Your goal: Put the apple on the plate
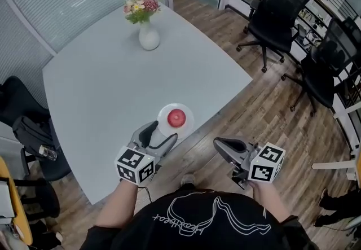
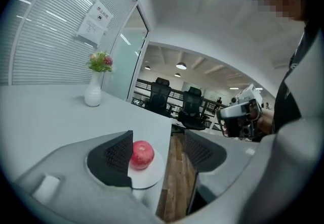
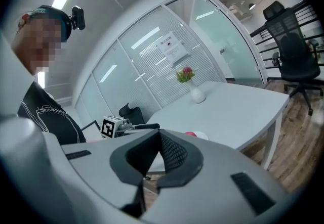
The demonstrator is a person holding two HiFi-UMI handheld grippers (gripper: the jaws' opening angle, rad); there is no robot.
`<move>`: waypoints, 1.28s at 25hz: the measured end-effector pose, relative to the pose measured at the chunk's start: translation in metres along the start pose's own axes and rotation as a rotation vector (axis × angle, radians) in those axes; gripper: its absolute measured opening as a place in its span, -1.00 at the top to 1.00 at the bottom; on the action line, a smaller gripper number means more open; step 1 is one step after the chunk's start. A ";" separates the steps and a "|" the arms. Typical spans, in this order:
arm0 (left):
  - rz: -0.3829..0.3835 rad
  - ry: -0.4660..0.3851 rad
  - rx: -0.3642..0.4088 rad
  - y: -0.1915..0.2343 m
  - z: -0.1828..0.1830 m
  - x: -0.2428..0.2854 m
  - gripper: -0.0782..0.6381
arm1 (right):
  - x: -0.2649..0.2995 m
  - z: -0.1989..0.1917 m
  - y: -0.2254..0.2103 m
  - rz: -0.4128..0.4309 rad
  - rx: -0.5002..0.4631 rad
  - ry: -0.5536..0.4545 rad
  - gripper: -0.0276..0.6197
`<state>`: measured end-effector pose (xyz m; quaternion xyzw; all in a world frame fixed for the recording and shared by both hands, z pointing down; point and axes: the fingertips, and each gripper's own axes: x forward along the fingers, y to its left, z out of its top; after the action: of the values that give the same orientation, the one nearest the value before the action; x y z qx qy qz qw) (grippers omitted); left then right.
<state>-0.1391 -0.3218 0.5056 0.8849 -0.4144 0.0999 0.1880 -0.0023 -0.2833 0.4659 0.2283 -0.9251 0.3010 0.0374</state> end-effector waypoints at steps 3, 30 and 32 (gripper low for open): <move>-0.066 -0.030 -0.001 -0.030 0.022 -0.016 -0.04 | -0.002 0.007 0.012 0.034 -0.023 -0.014 0.89; -0.213 -0.045 0.035 -0.152 0.054 -0.071 0.74 | -0.019 0.013 0.087 0.139 -0.241 0.000 0.89; -0.212 -0.044 0.037 -0.152 0.054 -0.071 0.74 | -0.020 0.012 0.087 0.137 -0.242 0.001 0.89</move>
<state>-0.0658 -0.2056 0.3951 0.9290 -0.3207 0.0677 0.1721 -0.0226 -0.2200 0.4048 0.1581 -0.9681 0.1894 0.0443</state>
